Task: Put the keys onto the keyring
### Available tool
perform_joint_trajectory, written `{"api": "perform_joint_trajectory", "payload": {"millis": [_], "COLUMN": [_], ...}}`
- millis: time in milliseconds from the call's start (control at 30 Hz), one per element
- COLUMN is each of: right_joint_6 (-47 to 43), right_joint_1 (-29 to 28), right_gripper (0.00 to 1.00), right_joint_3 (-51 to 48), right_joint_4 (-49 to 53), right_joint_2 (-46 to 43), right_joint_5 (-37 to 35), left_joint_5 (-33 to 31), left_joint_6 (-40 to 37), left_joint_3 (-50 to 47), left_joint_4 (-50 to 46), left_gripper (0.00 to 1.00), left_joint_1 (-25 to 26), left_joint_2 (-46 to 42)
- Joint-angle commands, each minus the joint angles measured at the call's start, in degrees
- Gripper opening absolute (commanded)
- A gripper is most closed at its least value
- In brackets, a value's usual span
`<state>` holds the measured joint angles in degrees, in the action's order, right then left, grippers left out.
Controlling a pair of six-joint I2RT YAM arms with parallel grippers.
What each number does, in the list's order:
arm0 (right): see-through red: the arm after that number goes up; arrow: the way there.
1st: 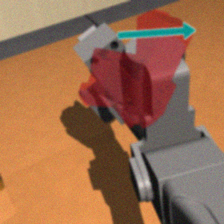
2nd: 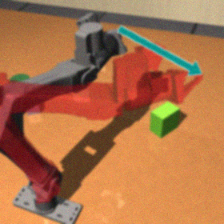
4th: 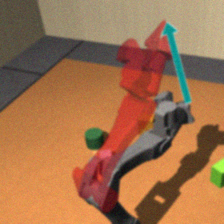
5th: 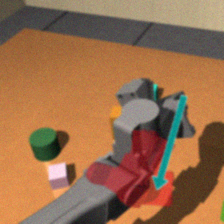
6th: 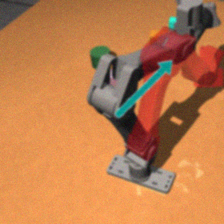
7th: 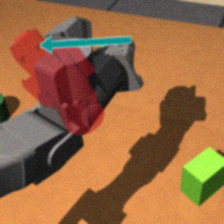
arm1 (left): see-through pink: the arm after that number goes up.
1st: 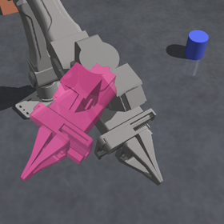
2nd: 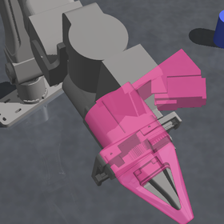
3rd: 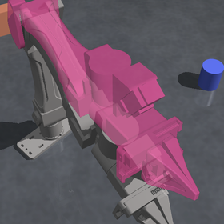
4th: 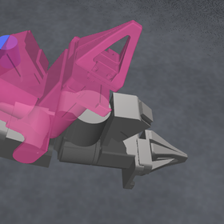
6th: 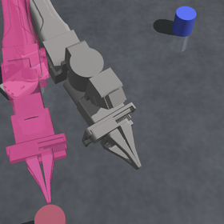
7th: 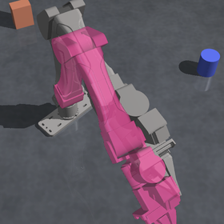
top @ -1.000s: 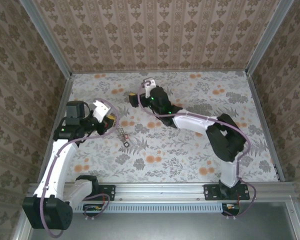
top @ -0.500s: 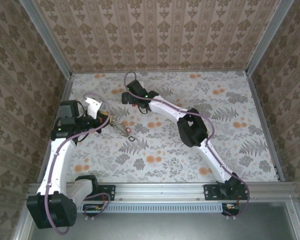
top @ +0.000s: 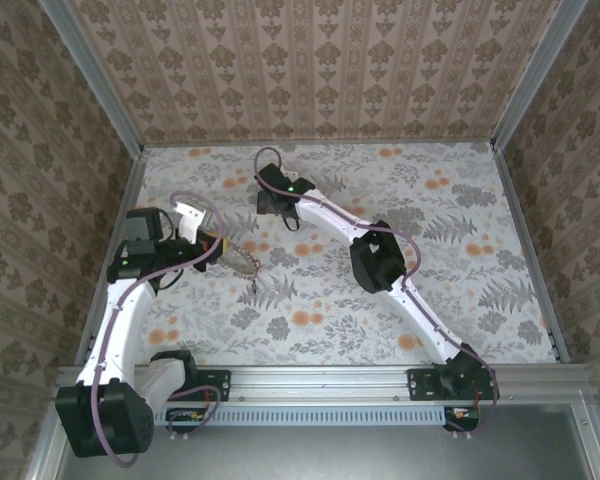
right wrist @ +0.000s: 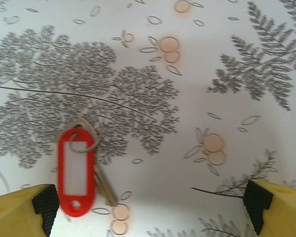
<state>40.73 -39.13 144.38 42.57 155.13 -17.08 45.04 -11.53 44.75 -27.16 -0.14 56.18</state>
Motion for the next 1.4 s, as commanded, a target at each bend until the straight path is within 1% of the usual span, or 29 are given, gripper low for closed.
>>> {"api": "perform_joint_trajectory", "payload": {"millis": [0,67,100,333,400,433,500,533,633,667,733,833,933,1033,1100,1167,1267,1367], "right_joint_6": [1.26,1.37,1.29,-0.67,-1.35,-2.32,-4.32,-5.01,-7.14,-8.92,-9.30,-8.78,-5.60,-3.28,-2.40,-2.28,-0.66,0.84], "right_joint_1": [0.39,0.55,0.54,0.73,1.03,1.20,1.43,1.43,1.43,1.44,1.44,1.50,1.48,1.43,1.43,1.39,1.42,1.47], "right_gripper": [0.99,0.96,0.99,0.99,1.00,1.00,1.00,1.00,1.00,1.00,0.99,1.00,1.00,1.00,1.00,1.00,1.00,1.00], "right_joint_3": [1.89,2.04,2.06,2.02,1.72,0.98,-2.30,-4.04,-10.15,-12.66,-16.56,-19.15,-15.51,-7.67,-3.17,-0.29,0.99,1.08], "right_joint_4": [7.68,9.52,10.08,13.94,15.04,14.06,9.52,7.48,-0.73,-5.08,-12.87,-24.30,-30.18,-29.94,-29.31,-28.07,-26.03,-25.06], "right_joint_2": [2.02,2.06,1.94,1.28,0.75,0.32,-1.96,-3.31,-8.62,-10.50,-13.50,-14.20,-10.44,-4.84,-1.69,0.41,2.46,4.24], "right_joint_5": [-3.86,-5.34,-5.98,-6.11,-4.59,-2.24,3.85,5.38,6.88,9.01,12.72,22.98,29.63,32.30,32.01,29.68,24.89,24.80], "left_joint_5": [1.96,2.11,2.21,2.27,2.08,2.13,2.33,2.36,2.33,2.51,2.14,1.22,1.38,1.90,1.90,1.90,1.99,2.02], "left_joint_6": [1.41,1.38,1.41,1.21,1.07,1.04,1.17,1.34,2.46,2.48,1.92,0.57,0.63,1.05,1.15,1.15,1.02,0.70], "left_joint_3": [-0.26,-0.11,-0.09,0.85,0.74,0.65,0.58,0.69,0.84,0.95,1.56,2.77,3.17,3.23,3.00,2.97,2.95,3.12], "left_joint_4": [3.23,3.16,3.14,2.14,1.88,1.96,2.36,2.70,3.96,4.11,3.60,1.77,1.51,1.75,1.83,1.84,1.84,1.74], "left_gripper": [0.00,0.00,0.00,0.00,0.00,0.00,0.00,0.00,0.00,0.00,0.00,0.00,0.00,0.00,0.00,0.00,0.00,0.00], "left_joint_1": [-0.48,-0.47,-0.47,-0.52,-0.51,-0.47,-0.47,-0.47,-0.48,-0.47,-0.52,-0.62,-0.62,-0.64,-0.64,-0.64,-0.63,-0.61], "left_joint_2": [-0.57,-0.10,0.04,0.25,0.00,-0.02,-0.02,-0.15,-0.53,-0.84,-1.13,-1.10,-0.72,-0.29,-0.20,-0.15,0.14,0.65]}}
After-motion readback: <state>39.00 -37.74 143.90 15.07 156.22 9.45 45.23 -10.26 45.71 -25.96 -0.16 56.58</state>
